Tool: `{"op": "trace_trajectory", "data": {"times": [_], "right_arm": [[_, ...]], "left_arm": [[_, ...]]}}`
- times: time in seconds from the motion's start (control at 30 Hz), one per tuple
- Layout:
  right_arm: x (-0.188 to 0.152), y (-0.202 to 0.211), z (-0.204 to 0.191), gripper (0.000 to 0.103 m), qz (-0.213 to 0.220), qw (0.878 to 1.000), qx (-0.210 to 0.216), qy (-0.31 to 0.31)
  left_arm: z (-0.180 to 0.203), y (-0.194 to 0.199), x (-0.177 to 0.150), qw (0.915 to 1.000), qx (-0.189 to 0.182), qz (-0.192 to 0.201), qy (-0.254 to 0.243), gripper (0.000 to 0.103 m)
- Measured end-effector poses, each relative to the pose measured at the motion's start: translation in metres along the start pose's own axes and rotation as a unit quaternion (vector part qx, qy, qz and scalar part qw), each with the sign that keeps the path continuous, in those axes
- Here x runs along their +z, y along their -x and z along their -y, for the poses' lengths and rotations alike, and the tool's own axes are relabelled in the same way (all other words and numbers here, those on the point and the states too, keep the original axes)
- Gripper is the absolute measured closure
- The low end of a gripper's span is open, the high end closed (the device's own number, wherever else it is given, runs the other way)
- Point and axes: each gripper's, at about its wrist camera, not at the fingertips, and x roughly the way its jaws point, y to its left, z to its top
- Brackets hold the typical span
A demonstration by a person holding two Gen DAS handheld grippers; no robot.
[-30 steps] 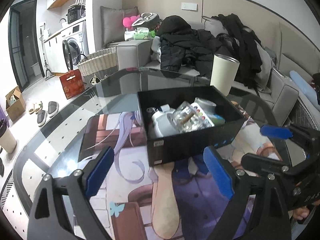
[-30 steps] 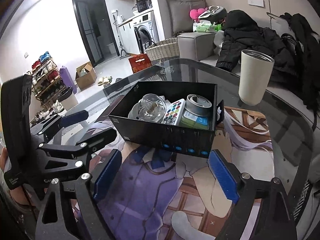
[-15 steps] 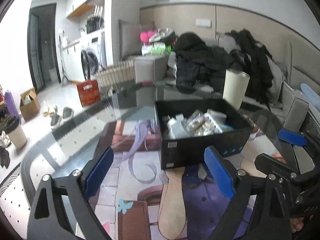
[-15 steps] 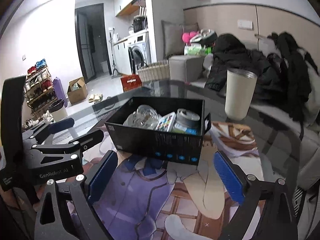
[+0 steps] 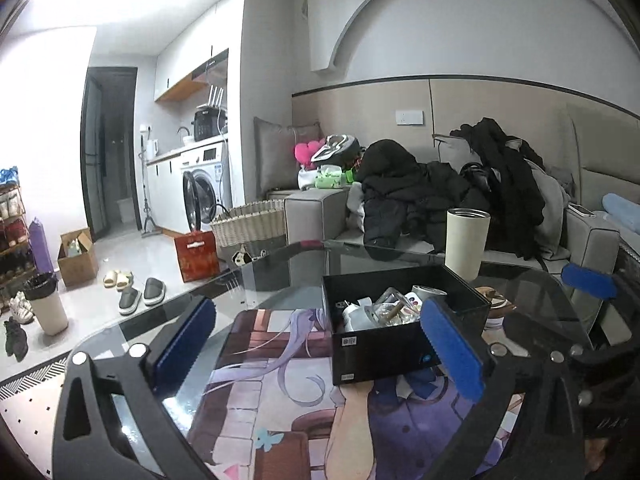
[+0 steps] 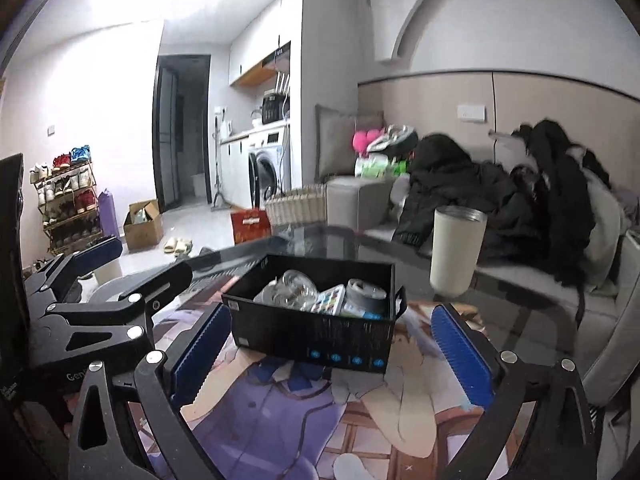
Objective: Organize rigid objects
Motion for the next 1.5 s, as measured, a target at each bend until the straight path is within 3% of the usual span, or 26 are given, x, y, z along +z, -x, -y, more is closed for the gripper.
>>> {"op": "trace_trajectory", "data": {"times": [0.17,0.5,0.63,1.5], "right_arm": [[0.001,0.009,0.006,0.001,0.024,0.999,-0.022,-0.009],[-0.002,0.013,0.011,0.001,0.033,0.999,-0.032,-0.008],[-0.001,0.013,0.012,0.001,0.034,0.999,-0.036,-0.014],[-0.003,0.013,0.004,0.000,0.023,1.000,-0.015,-0.010]], "left_arm": [[-0.001,0.011,-0.007,1.0000,-0.004,0.004,0.003,0.000],[-0.005,0.015,-0.009,0.9999,0.000,0.006,0.014,0.000],[-0.003,0.013,-0.010,0.9999,-0.014,-0.005,0.007,0.000],[0.003,0.013,-0.009,1.0000,-0.001,-0.006,0.004,0.000]]}}
